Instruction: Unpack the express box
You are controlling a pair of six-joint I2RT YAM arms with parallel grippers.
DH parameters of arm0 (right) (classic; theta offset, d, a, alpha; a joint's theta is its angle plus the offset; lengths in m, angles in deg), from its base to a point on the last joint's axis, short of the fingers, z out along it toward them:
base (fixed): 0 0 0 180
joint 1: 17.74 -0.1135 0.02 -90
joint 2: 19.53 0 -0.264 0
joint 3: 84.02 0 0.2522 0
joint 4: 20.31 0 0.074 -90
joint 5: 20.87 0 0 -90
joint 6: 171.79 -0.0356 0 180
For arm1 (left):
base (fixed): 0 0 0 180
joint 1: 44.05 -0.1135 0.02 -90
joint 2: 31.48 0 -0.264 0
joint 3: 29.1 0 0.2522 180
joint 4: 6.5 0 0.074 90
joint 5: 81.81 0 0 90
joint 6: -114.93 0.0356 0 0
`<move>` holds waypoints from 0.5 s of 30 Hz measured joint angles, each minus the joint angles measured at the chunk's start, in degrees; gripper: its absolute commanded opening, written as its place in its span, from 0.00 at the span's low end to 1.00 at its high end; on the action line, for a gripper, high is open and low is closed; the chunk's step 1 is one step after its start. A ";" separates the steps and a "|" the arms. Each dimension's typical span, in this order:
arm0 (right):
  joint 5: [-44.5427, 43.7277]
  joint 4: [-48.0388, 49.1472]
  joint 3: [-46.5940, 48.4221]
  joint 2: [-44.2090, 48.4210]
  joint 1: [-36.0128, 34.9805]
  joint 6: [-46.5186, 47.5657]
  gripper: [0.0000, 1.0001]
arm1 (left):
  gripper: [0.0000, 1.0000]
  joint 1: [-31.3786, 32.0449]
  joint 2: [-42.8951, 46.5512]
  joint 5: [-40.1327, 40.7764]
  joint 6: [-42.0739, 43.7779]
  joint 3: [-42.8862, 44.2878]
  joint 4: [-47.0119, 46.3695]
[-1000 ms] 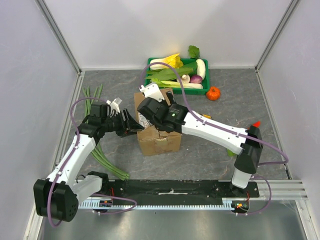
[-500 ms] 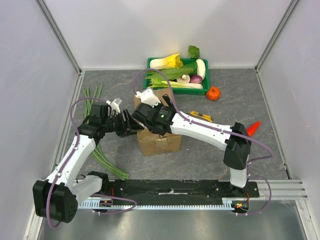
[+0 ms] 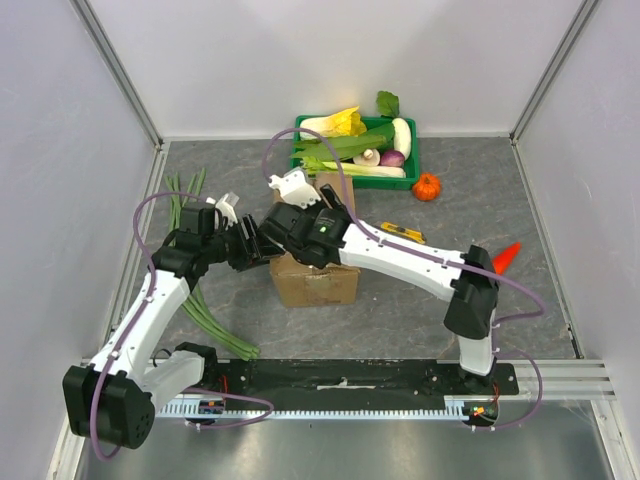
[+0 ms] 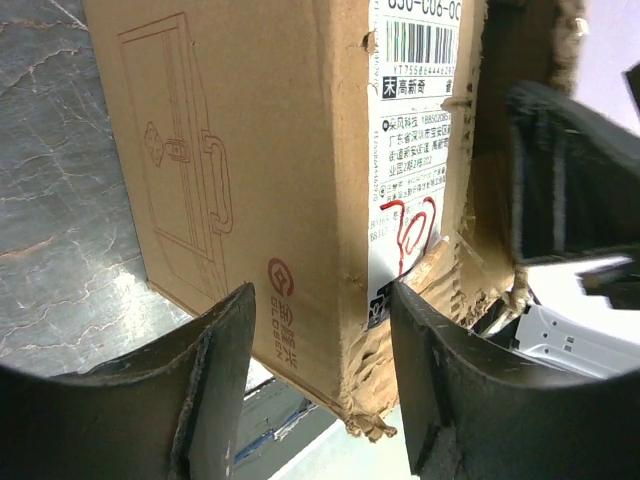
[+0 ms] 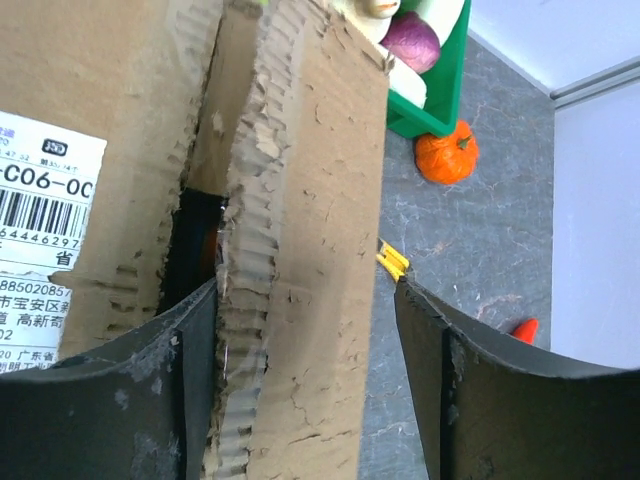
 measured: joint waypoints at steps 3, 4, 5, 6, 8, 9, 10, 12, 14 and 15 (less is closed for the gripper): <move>0.07 -0.17 -0.04 3.10 0.11 0.07 0.69 | 0.61 0.04 0.00 0.83 0.00 0.31 0.35; 0.07 -0.35 -0.09 4.28 0.13 0.11 0.69 | 0.61 0.04 0.00 1.07 0.00 0.35 0.46; 0.07 -0.35 -0.35 5.90 0.26 0.11 0.69 | 0.61 0.02 0.00 1.20 0.00 0.44 0.59; 0.15 -0.37 -0.83 7.61 0.44 0.09 0.68 | 0.61 0.04 0.00 1.33 0.00 0.52 0.74; 0.92 -0.52 -2.14 11.21 1.18 0.02 0.68 | 0.62 0.04 0.00 1.53 0.00 0.59 0.94; 1.31 -0.35 -2.84 12.55 1.60 -0.04 0.68 | 0.62 0.04 0.02 1.55 0.00 0.61 0.94; 1.79 -0.24 -3.82 13.92 2.16 -0.15 0.68 | 0.62 0.04 0.04 1.57 0.00 0.61 0.94; 3.41 -0.02 -6.03 16.37 3.58 -0.39 0.69 | 0.64 0.04 0.15 1.70 0.00 0.68 1.09; 4.87 0.79 -8.07 17.94 4.96 -0.63 0.70 | 0.66 0.04 0.31 2.01 0.02 0.79 1.38; 5.90 1.22 -9.49 18.84 5.77 -0.81 0.70 | 0.67 0.04 0.39 2.19 0.04 0.87 1.53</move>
